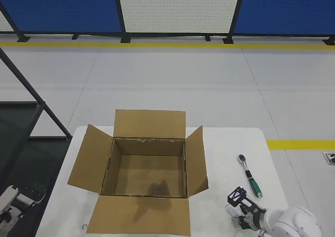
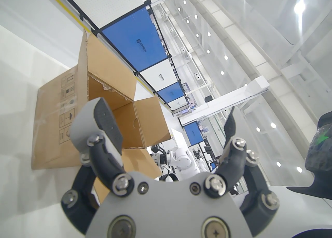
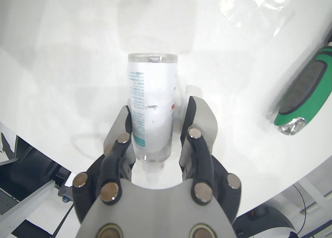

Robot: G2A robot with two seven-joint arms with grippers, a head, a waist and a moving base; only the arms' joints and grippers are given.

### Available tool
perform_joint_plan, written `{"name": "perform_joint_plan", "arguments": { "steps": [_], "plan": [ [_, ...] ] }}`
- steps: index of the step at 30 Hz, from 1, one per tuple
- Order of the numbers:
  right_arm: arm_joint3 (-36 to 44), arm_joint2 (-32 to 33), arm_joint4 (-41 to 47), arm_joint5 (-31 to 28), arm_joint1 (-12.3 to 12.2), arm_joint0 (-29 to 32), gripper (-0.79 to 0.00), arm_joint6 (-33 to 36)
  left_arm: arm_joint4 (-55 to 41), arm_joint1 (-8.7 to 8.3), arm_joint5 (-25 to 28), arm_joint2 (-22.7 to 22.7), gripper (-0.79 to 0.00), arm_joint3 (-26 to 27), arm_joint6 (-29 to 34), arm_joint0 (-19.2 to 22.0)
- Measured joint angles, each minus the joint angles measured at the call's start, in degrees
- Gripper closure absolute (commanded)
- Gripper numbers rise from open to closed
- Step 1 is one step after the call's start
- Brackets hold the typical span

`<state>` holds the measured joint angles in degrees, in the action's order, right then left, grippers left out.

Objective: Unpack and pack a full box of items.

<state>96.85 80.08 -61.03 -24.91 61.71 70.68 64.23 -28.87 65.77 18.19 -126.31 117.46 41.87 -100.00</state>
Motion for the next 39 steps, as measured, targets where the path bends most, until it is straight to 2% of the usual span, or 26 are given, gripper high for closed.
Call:
{"name": "perform_joint_plan", "arguments": {
  "steps": [4,8,13,18,24,30,39],
  "plan": [
    [0.9,0.2,-0.2,0.4,-0.2,0.3,-0.182,-0.6,0.0,0.0,0.0,0.0,-0.785,0.0,0.0,0.0],
    [2.9,0.9,-0.4,1.1,-0.4,1.0,0.0,-1.5,0.0,0.0,0.0,0.0,-0.785,0.0,0.0,0.0],
    [9.1,2.9,-0.1,1.4,-0.9,2.8,0.0,-2.1,0.0,0.0,0.0,0.0,-0.785,0.0,0.0,0.0],
    [20.3,5.6,0.5,4.7,-1.2,3.9,0.0,-0.4,0.0,0.0,0.0,0.0,-0.785,0.0,0.0,0.0],
    [29.4,5.4,4.6,5.4,-1.4,-0.7,0.0,4.3,0.0,0.0,0.0,0.0,-0.785,0.0,0.0,0.0],
    [31.6,1.6,6.5,6.5,-1.3,-8.6,0.0,8.7,0.0,0.0,0.0,0.0,-0.785,0.0,0.0,0.0],
    [31.6,1.7,6.4,6.5,-1.3,-8.2,0.0,8.6,0.0,0.0,0.0,0.0,-0.785,0.0,0.0,0.0]
  ]
}}
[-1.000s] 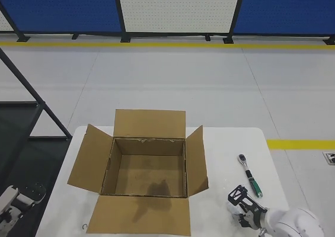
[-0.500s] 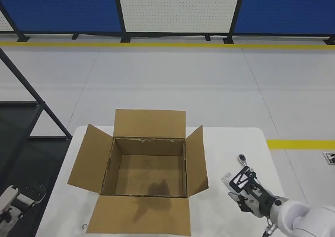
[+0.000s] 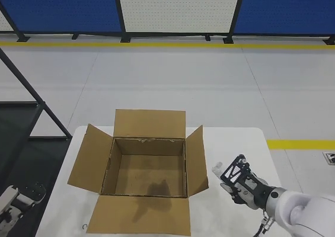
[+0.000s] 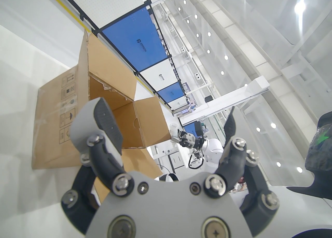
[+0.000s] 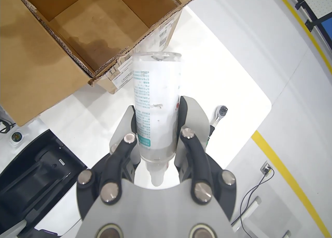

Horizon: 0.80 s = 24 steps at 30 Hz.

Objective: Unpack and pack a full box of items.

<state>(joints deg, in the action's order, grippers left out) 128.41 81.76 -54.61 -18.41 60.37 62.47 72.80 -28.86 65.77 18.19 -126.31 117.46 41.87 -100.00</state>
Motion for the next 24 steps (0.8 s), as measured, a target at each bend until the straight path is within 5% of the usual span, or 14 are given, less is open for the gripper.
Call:
{"name": "perform_joint_plan", "arguments": {
  "steps": [10,24],
  "plan": [
    [1.2,-4.1,-1.9,0.0,0.2,-0.3,0.0,-6.2,0.0,0.0,0.0,0.0,-0.785,0.0,0.0,0.0],
    [-4.4,-25.3,-8.1,5.7,4.0,-25.9,0.0,-5.4,0.0,0.0,0.0,0.0,-0.785,0.0,0.0,0.0]
  ]
}}
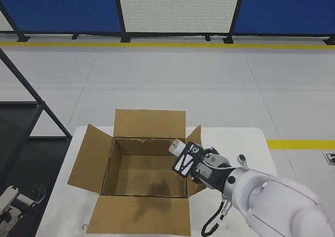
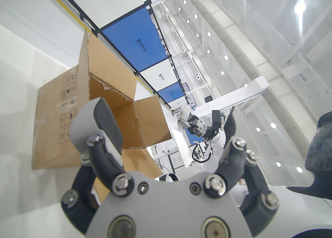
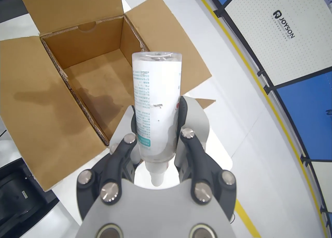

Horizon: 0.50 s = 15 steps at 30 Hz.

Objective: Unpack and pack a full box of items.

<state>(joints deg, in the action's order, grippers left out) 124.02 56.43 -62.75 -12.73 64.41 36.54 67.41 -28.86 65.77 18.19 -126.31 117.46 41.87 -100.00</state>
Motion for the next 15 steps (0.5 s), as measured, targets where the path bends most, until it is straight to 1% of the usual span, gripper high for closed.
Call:
{"name": "perform_joint_plan", "arguments": {
  "steps": [4,8,15],
  "plan": [
    [-4.9,-6.0,1.6,0.7,1.8,-6.4,0.0,0.0,0.0,0.0,0.0,0.0,-0.785,0.0,0.0,0.0],
    [-12.5,-12.4,4.1,2.1,4.0,-12.5,0.0,0.1,0.0,0.0,0.0,0.0,-0.785,0.0,0.0,0.0],
    [-12.5,-12.3,4.1,2.2,4.0,-12.6,0.0,0.2,0.0,0.0,0.0,0.0,-0.785,0.0,0.0,0.0]
  ]
}}
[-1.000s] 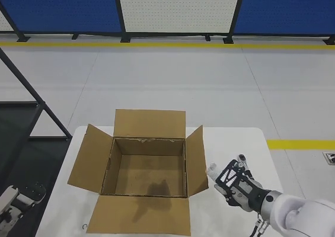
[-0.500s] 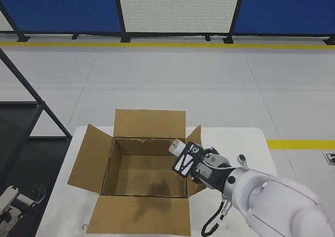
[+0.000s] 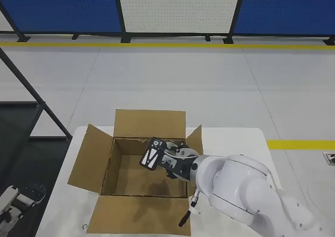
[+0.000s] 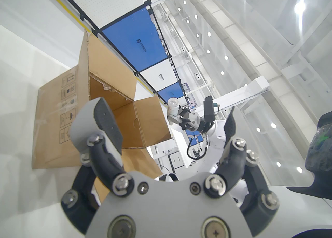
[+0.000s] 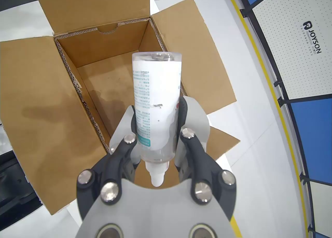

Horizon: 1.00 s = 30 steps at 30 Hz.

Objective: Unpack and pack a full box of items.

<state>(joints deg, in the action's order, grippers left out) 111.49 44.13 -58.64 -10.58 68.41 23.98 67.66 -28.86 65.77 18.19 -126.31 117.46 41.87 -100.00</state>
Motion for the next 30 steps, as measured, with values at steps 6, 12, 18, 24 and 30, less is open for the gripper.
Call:
{"name": "perform_joint_plan", "arguments": {
  "steps": [6,12,18,24,30],
  "plan": [
    [-0.1,0.0,0.0,0.0,0.0,0.1,0.0,-0.1,0.0,0.0,0.0,0.0,-0.785,0.0,0.0,0.0],
    [-9.2,-3.2,3.3,-3.7,1.7,-1.6,0.0,-8.0,0.0,0.0,0.0,0.0,-0.785,0.0,0.0,0.0],
    [-25.3,-12.0,9.1,-6.3,7.1,-11.2,0.0,-11.8,0.0,0.0,0.0,0.0,-0.785,0.0,0.0,0.0],
    [-45.4,-18.7,16.0,-9.1,13.7,-17.8,0.0,-17.6,0.0,0.0,0.0,0.0,-0.785,0.0,0.0,0.0],
    [-63.3,-22.8,21.3,-10.7,19.8,-19.4,0.0,-22.5,0.0,0.0,0.0,0.0,-0.785,0.0,0.0,0.0]
  ]
}}
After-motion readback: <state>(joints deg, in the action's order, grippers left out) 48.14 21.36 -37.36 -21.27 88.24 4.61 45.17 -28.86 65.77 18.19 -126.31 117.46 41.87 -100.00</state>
